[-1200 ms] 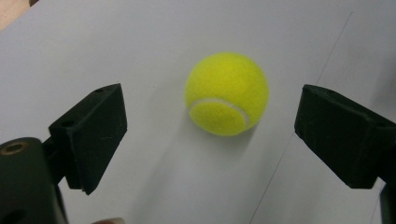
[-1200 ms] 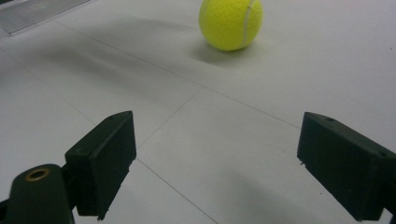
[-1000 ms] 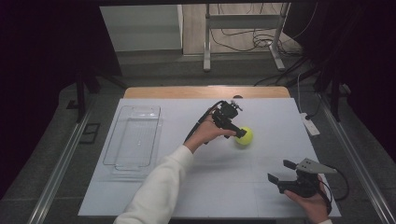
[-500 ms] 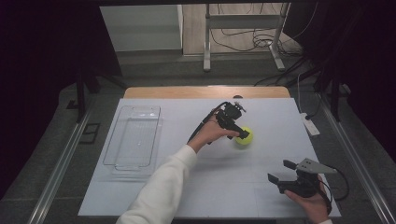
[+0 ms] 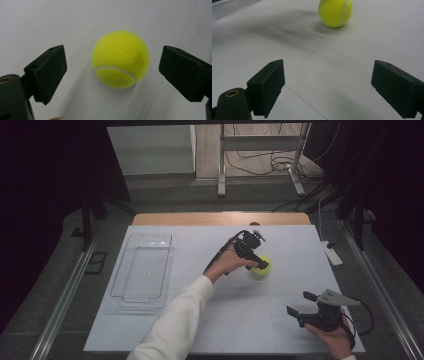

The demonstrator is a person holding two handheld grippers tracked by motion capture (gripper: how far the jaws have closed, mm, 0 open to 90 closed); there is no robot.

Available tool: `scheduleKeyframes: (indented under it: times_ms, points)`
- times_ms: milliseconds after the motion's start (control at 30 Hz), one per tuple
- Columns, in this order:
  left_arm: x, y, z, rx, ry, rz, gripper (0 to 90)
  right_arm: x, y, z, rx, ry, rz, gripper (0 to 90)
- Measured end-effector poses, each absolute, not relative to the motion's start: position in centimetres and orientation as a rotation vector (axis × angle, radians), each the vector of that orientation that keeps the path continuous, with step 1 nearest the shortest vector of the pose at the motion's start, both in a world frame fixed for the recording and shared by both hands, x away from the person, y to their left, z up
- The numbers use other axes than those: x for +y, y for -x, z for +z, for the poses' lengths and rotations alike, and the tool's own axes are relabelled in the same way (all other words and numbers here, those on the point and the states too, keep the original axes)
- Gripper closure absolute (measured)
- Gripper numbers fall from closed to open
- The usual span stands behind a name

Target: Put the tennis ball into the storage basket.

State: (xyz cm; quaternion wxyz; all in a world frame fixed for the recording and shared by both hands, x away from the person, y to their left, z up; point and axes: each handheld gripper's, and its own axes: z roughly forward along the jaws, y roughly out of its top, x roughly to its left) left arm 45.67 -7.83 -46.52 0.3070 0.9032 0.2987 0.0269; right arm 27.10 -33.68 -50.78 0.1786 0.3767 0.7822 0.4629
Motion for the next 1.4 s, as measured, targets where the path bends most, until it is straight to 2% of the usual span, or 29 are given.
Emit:
scheduleKeyframes:
  times_ms: [1067,1200,1400]
  points:
    - [-9.6,-46.1,-48.8,0.802,-2.439,0.035,8.6,-33.7,-27.2,-50.9,2.218,-1.063,1.3,11.9]
    - [-9.7,-46.1,-48.9,0.801,-2.444,0.037,10.5,-33.7,-27.2,-50.9,2.218,-1.063,1.299,11.9]
    - [-9.8,-45.9,-48.7,0.791,-2.429,0.051,22.4,-33.7,-27.2,-50.9,2.219,-1.064,1.299,11.9]
